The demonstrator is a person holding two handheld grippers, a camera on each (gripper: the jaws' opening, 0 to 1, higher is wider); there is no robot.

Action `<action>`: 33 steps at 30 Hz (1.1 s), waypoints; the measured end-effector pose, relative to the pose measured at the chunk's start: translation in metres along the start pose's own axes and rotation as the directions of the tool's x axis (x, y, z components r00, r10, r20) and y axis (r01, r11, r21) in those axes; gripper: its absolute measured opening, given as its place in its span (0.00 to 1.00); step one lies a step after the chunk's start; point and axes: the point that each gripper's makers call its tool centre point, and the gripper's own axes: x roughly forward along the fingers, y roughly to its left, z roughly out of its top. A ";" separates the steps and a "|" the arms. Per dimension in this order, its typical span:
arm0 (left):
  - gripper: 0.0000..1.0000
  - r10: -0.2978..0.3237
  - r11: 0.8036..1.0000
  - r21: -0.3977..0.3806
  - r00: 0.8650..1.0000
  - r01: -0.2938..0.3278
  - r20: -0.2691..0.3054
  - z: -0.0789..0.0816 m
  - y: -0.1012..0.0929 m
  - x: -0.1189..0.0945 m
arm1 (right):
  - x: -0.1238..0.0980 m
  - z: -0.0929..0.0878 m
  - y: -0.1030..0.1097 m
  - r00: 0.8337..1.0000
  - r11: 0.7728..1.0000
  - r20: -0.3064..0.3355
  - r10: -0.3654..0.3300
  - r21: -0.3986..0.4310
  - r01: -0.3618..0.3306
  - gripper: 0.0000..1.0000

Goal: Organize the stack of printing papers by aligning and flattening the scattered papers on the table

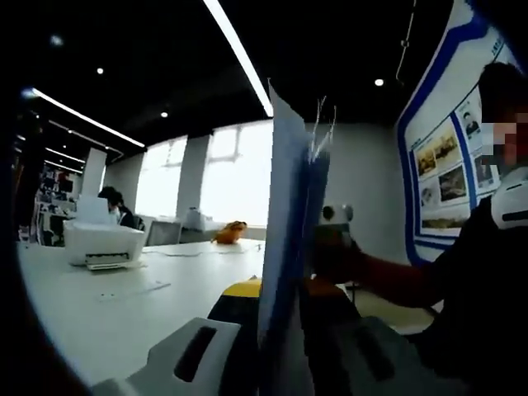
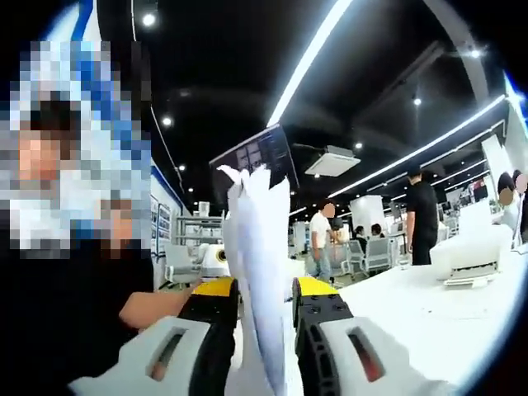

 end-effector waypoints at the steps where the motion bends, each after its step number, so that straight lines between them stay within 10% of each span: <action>1: 0.17 -0.003 1.000 0.001 1.000 0.003 -0.006 -0.001 0.000 0.001 | 0.000 0.000 0.000 1.000 1.000 0.001 0.002 0.000 -0.002 0.19; 3: 0.06 -0.042 0.999 0.026 0.999 0.042 -0.010 -0.001 -0.006 0.001 | -0.003 -0.001 0.006 0.999 0.999 -0.012 0.029 -0.034 -0.030 0.00; 11: 0.07 -0.070 0.996 0.051 0.998 0.070 -0.005 0.003 -0.015 0.003 | -0.004 0.007 0.008 0.999 0.999 0.019 0.036 -0.015 -0.035 0.00; 14: 0.23 -0.085 0.996 0.031 0.996 0.086 -0.031 -0.007 -0.019 0.005 | -0.004 0.004 0.006 0.999 0.999 0.017 0.037 0.020 -0.037 0.13; 33: 0.05 -0.061 0.997 0.041 0.998 0.062 -0.026 -0.015 -0.023 0.011 | -0.002 0.002 0.011 0.998 0.998 0.017 0.057 -0.016 -0.057 0.00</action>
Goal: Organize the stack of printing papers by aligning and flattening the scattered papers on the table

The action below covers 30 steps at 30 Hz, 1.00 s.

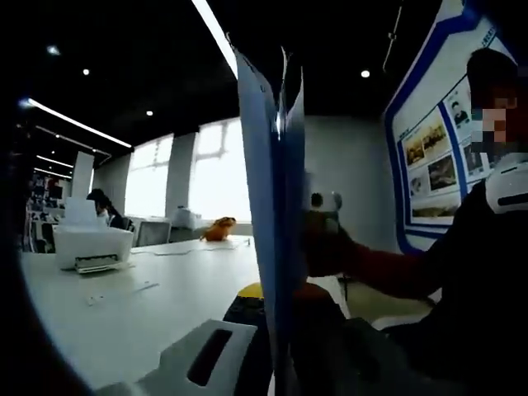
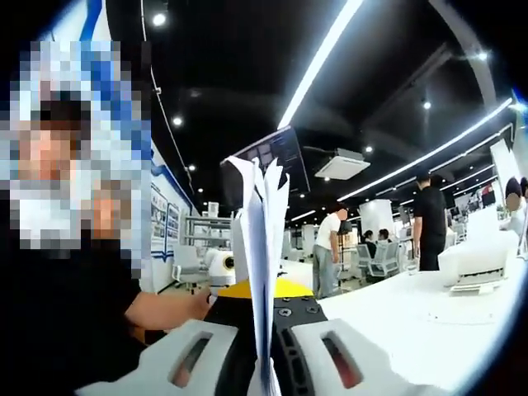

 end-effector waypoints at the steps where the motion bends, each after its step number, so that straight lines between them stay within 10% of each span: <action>1: 0.05 0.000 1.000 -0.004 1.000 0.000 0.003 0.001 -0.001 0.000 | -0.001 0.002 0.001 1.000 1.000 0.008 0.005 0.010 -0.006 0.00; 11: 0.04 0.024 0.999 -0.025 0.996 -0.022 0.086 0.044 -0.014 0.004 | -0.024 -0.004 0.001 0.997 0.997 0.069 -0.033 0.076 0.028 0.27; 22: 0.04 -0.024 1.000 0.009 0.956 0.023 0.294 0.094 -0.035 -0.001 | -0.045 -0.018 -0.009 0.980 0.985 0.173 -0.097 0.156 0.070 0.49; 26: 0.04 -0.010 1.000 0.007 0.934 0.008 0.358 0.107 -0.035 -0.005 | -0.038 -0.019 -0.006 0.974 0.980 0.207 -0.090 0.191 0.050 0.58; 30: 0.04 -0.043 0.998 0.051 0.873 0.020 0.486 0.129 -0.036 -0.019 | -0.025 -0.021 0.003 0.968 0.973 0.245 -0.055 0.232 -0.003 0.59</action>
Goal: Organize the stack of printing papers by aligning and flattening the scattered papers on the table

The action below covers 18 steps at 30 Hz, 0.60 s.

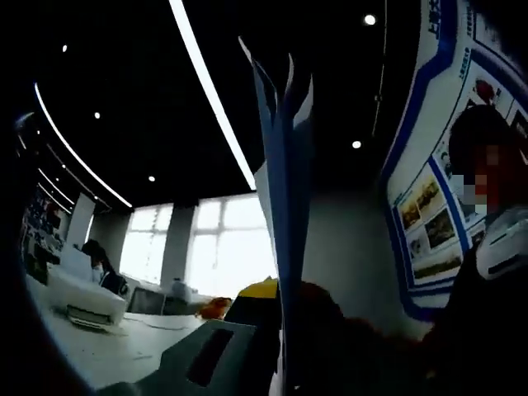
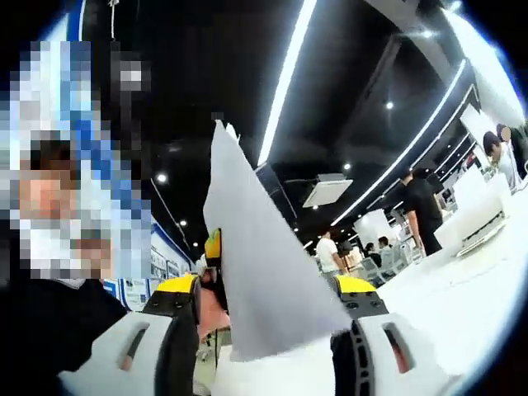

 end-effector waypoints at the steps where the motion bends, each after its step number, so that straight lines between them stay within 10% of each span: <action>1: 0.04 -0.006 1.000 -0.003 1.000 0.006 0.017 0.003 0.000 0.000 | 0.004 -0.003 0.002 1.000 1.000 0.002 0.012 0.009 -0.012 0.59; 8: 0.04 -0.005 0.997 -0.072 0.994 0.013 0.112 0.012 0.004 -0.003 | 0.028 -0.006 0.010 0.991 0.990 0.096 0.089 0.099 -0.099 0.51; 18: 0.04 0.028 0.976 -0.215 0.970 0.025 0.241 0.006 0.019 -0.012 | 0.032 0.016 0.021 0.957 0.981 0.242 0.163 0.069 -0.184 0.06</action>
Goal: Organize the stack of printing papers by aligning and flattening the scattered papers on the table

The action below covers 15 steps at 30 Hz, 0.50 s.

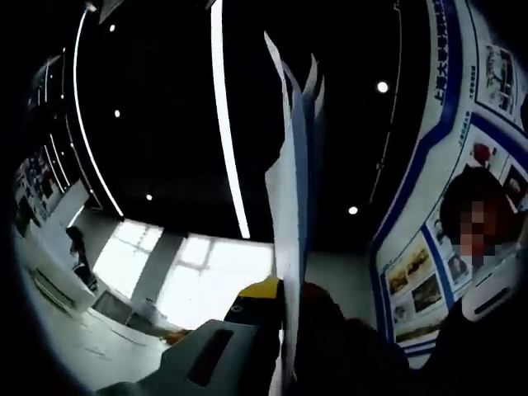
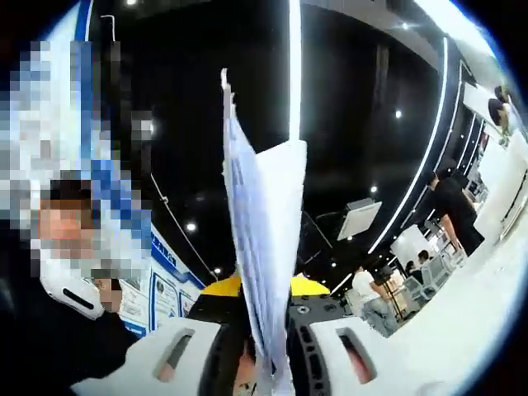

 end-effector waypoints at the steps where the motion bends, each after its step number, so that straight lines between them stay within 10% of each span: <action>1: 0.04 0.007 1.000 -0.003 1.000 -0.007 0.002 0.000 0.003 -0.001 | -0.001 0.000 0.003 1.000 1.000 -0.005 0.010 -0.017 -0.010 0.02; 15: 0.06 0.024 0.996 0.086 0.995 -0.015 -0.102 -0.019 0.010 -0.006 | -0.015 0.016 0.016 0.995 0.978 -0.086 -0.043 -0.209 0.024 0.00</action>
